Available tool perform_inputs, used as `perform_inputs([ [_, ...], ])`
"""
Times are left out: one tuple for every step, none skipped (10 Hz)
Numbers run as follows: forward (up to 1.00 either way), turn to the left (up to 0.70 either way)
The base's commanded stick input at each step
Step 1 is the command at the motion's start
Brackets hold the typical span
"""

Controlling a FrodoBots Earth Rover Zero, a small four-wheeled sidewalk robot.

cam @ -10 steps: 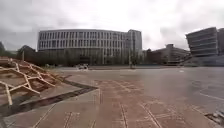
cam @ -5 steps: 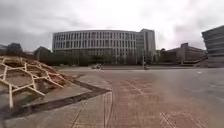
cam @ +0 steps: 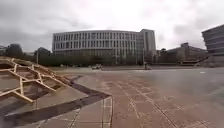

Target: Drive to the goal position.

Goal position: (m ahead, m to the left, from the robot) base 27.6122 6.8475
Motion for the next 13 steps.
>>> perform_inputs([
  [0.7,0.0],
  [0.7,0.0],
  [0.7,0.0],
  [0.7,0.0],
  [0.7,0.0],
  [0.7,0.0],
  [0.7,0.0],
  [0.7,0.0],
  [0.7,0.0],
  [0.7,0.0],
  [0.7,0.0],
  [0.7,0.0],
  [0.7,0.0],
])
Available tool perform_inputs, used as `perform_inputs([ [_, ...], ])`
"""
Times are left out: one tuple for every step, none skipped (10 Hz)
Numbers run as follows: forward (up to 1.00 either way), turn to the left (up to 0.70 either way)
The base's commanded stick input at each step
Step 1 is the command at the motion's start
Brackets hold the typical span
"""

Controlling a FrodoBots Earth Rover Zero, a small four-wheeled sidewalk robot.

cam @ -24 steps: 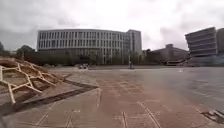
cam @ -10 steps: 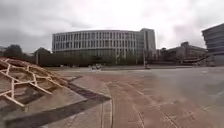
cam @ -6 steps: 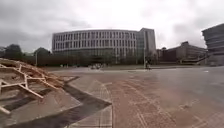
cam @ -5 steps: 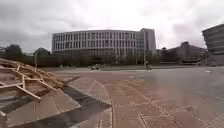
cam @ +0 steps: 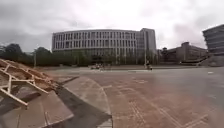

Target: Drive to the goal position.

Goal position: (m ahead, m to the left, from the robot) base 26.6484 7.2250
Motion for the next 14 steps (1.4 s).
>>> perform_inputs([
  [0.7,0.0],
  [0.7,0.0],
  [0.7,0.0],
  [0.7,0.0],
  [0.7,0.0],
  [0.7,0.0],
  [0.7,0.0],
  [0.7,0.0],
  [0.7,0.0],
  [0.7,0.0],
  [0.7,0.0],
  [0.7,0.0],
  [0.7,0.0],
  [0.7,0.0],
])
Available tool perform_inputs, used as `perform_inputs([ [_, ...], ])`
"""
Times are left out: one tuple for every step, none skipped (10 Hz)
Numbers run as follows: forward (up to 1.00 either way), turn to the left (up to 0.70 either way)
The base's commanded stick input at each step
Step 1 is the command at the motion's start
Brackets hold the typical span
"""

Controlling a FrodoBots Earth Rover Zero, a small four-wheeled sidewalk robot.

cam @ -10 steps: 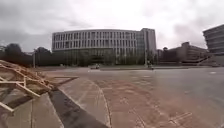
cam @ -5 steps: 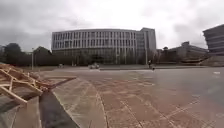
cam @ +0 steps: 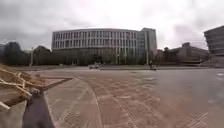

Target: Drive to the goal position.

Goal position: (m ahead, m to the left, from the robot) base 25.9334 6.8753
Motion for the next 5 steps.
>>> perform_inputs([
  [0.7,0.0],
  [0.7,0.0],
  [0.7,0.0],
  [0.7,0.0],
  [0.7,0.0],
])
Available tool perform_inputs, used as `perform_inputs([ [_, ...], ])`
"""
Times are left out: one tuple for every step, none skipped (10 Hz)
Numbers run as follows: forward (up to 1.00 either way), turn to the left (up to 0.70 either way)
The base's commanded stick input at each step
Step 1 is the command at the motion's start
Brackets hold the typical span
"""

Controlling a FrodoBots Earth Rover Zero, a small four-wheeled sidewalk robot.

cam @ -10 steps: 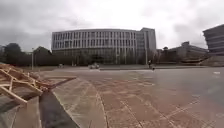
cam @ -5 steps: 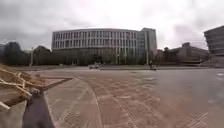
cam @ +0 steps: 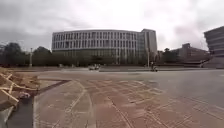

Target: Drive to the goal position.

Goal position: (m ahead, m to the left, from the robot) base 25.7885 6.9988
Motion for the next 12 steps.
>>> perform_inputs([
  [0.7,0.0],
  [0.7,0.0],
  [0.7,0.0],
  [0.7,0.0],
  [0.7,0.0],
  [0.7,0.0],
  [0.7,0.0],
  [0.7,0.0],
  [0.7,0.12],
  [0.7,0.3],
  [0.7,0.34],
  [0.7,0.35],
])
